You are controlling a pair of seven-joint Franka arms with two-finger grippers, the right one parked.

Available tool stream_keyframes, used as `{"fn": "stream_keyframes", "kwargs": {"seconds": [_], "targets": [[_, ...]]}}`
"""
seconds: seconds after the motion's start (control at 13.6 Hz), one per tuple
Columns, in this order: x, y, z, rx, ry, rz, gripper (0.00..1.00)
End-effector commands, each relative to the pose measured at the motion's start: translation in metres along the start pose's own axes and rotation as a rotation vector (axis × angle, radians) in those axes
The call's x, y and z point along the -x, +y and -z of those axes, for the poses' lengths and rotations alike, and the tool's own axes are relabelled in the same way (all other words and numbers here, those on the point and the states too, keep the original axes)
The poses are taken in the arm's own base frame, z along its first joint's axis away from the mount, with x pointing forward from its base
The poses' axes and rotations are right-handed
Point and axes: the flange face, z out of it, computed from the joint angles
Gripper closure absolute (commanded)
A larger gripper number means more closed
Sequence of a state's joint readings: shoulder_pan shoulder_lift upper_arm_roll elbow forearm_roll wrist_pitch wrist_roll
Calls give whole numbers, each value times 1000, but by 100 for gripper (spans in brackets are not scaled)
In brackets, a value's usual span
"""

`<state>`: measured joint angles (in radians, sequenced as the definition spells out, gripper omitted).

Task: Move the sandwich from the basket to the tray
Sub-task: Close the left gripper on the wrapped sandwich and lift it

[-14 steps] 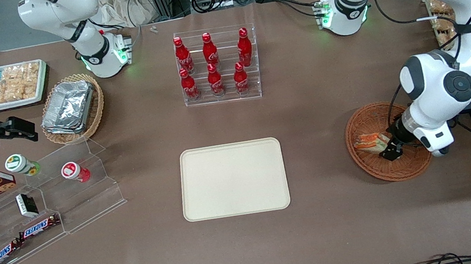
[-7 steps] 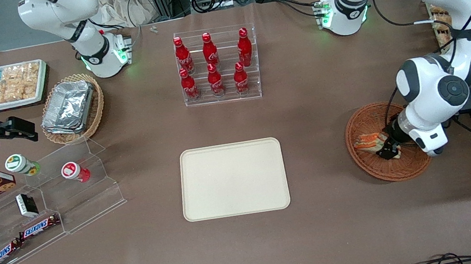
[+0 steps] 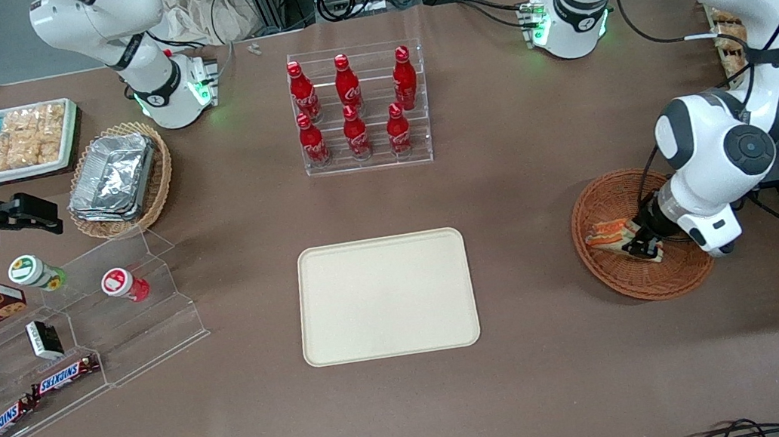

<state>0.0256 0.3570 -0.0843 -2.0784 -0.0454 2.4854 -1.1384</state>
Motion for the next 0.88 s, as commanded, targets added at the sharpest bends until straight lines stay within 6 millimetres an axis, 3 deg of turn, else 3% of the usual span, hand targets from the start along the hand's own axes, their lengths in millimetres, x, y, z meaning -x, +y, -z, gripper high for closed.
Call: {"fn": "stream_keyframes", "kwargs": {"seconds": [0.0,0.07,0.22,0.51,0.81], "targets": [[4,0,25,-16,8,14,83],[4,3,45,-35,0,14,92],[4,12,92,-78,-20,-5,98],[5,33,192,-104,-58,-82,98],[12,40,269,-94,-120,-226,98]]}}
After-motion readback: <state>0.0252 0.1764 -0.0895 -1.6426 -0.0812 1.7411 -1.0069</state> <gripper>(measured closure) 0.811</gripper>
